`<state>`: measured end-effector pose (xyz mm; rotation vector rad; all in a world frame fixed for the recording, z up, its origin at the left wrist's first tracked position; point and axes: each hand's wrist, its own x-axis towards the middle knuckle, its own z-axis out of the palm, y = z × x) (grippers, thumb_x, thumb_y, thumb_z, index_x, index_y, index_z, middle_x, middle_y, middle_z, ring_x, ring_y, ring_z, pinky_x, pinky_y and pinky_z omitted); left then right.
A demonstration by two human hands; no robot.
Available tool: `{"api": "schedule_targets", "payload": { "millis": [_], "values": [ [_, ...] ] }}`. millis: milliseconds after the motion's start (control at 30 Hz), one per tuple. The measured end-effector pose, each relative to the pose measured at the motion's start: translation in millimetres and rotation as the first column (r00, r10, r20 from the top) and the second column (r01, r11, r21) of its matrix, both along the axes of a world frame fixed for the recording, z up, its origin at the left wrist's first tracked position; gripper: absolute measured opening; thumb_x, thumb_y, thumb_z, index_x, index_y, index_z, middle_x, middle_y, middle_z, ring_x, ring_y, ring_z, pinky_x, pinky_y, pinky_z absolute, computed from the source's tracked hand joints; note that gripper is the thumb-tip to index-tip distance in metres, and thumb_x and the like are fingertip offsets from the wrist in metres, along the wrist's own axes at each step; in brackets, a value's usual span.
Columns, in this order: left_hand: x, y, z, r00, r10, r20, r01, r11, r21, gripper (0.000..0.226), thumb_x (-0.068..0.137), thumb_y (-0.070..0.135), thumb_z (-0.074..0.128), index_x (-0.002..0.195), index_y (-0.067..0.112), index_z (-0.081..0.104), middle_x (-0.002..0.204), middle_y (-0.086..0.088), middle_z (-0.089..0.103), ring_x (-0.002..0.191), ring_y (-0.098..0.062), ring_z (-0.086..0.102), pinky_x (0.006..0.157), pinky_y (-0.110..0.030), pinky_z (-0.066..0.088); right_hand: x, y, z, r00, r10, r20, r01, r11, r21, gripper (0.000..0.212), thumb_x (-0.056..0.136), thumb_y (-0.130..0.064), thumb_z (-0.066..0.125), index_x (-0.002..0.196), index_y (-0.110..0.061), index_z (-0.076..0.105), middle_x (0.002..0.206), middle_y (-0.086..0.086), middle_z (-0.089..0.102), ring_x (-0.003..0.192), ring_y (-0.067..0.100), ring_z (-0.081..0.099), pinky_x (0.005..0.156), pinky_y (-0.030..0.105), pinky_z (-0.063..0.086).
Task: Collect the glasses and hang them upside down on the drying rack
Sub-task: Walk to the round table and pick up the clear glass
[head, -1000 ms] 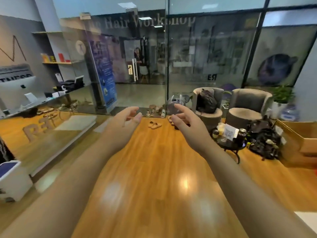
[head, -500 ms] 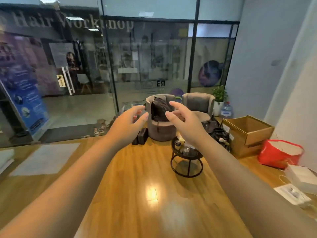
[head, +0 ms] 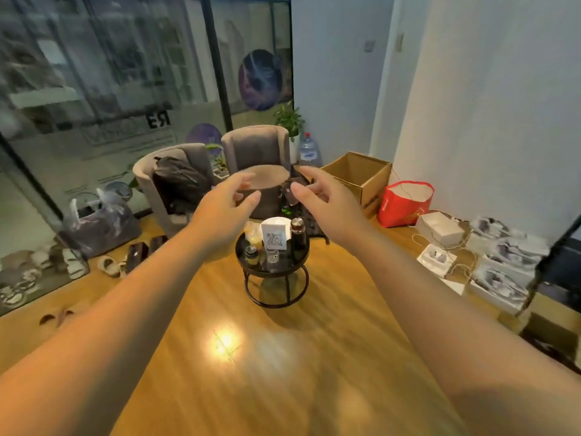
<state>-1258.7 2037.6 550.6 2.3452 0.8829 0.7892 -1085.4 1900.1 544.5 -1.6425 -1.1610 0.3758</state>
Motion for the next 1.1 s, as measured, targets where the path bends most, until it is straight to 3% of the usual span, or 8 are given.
{"api": "schedule_targets", "payload": {
  "millis": [167, 300, 433, 600, 700, 833, 967, 1100],
  "values": [
    [90, 113, -75, 1.0, -0.024, -0.014, 0.024, 0.999, 0.021, 0.045, 0.103, 0.015, 0.058, 0.146, 0.027, 0.052, 0.144, 0.004, 0.057, 0.13, -0.009, 0.05, 0.106, -0.03, 0.041, 74, 99, -53, 0.998, -0.061, -0.02, 0.059, 0.996, -0.07, 0.059, 0.103, -0.055, 0.055, 0.157, -0.035, 0.044, 0.125, -0.009, 0.068, 0.109, 0.001, 0.06, 0.075, 0.011, 0.042],
    [151, 210, -144, 0.999, -0.009, -0.035, 0.009, 1.0, 0.021, 0.053, 0.097, 0.019, 0.067, 0.146, 0.03, 0.053, 0.143, 0.008, 0.057, 0.126, -0.003, 0.048, 0.107, -0.036, 0.045, 135, 188, -119, 0.994, -0.08, -0.071, 0.069, 0.986, -0.149, 0.06, 0.101, -0.057, 0.057, 0.156, -0.035, 0.046, 0.128, -0.006, 0.067, 0.117, 0.012, 0.062, 0.087, 0.028, 0.054],
    [198, 293, -213, 0.996, 0.049, -0.07, -0.053, 0.997, -0.05, 0.058, 0.094, 0.026, 0.072, 0.148, 0.033, 0.049, 0.144, 0.007, 0.057, 0.132, -0.014, 0.051, 0.106, -0.042, 0.048, 185, 276, -191, 0.994, -0.073, -0.084, 0.052, 0.972, -0.23, 0.059, 0.101, -0.056, 0.058, 0.155, -0.035, 0.047, 0.132, -0.003, 0.067, 0.121, 0.017, 0.061, 0.081, 0.022, 0.05],
    [238, 369, -307, 0.99, 0.07, -0.121, -0.087, 0.986, -0.144, 0.056, 0.096, 0.026, 0.071, 0.148, 0.029, 0.049, 0.141, 0.005, 0.059, 0.129, -0.016, 0.054, 0.099, -0.034, 0.049, 234, 363, -278, 0.991, -0.092, -0.094, 0.063, 0.959, -0.277, 0.057, 0.102, -0.056, 0.056, 0.154, -0.036, 0.047, 0.127, -0.006, 0.066, 0.118, 0.017, 0.061, 0.092, 0.043, 0.059],
    [257, 412, -365, 0.986, 0.065, -0.155, -0.09, 0.982, -0.166, 0.059, 0.094, 0.025, 0.073, 0.148, 0.03, 0.048, 0.143, 0.005, 0.058, 0.131, -0.015, 0.053, 0.094, -0.029, 0.05, 257, 405, -332, 0.988, -0.116, -0.102, 0.08, 0.951, -0.3, 0.057, 0.101, -0.057, 0.056, 0.153, -0.036, 0.048, 0.125, -0.006, 0.067, 0.118, 0.016, 0.062, 0.089, 0.04, 0.059],
    [283, 458, -440, 0.984, 0.029, -0.178, -0.07, 0.971, -0.227, 0.079, 0.087, 0.025, 0.082, 0.152, 0.035, 0.038, 0.151, 0.006, 0.052, 0.138, -0.018, 0.048, 0.103, -0.043, 0.053, 276, 445, -400, 0.98, -0.143, -0.138, 0.089, 0.937, -0.339, 0.056, 0.101, -0.056, 0.058, 0.152, -0.035, 0.05, 0.122, -0.006, 0.068, 0.118, 0.016, 0.062, 0.086, 0.032, 0.056],
    [304, 494, -515, 0.983, -0.027, -0.184, -0.017, 0.972, -0.234, 0.097, 0.079, 0.033, 0.088, 0.156, 0.037, 0.03, 0.151, 0.01, 0.047, 0.131, -0.003, 0.041, 0.096, -0.015, 0.037, 288, 479, -463, 0.969, -0.181, -0.167, 0.107, 0.921, -0.374, 0.055, 0.101, -0.053, 0.06, 0.152, -0.034, 0.05, 0.124, -0.008, 0.064, 0.124, 0.019, 0.059, 0.093, 0.033, 0.053],
    [321, 517, -586, 0.966, -0.033, -0.256, -0.031, 0.97, -0.241, 0.101, 0.078, 0.043, 0.087, 0.157, 0.04, 0.025, 0.157, 0.008, 0.041, 0.14, -0.014, 0.04, 0.105, -0.036, 0.044, 296, 501, -516, 0.957, -0.213, -0.196, 0.121, 0.909, -0.398, 0.056, 0.101, -0.055, 0.058, 0.153, -0.038, 0.048, 0.129, -0.008, 0.064, 0.127, 0.017, 0.057, 0.089, 0.025, 0.049]
  ]
}}
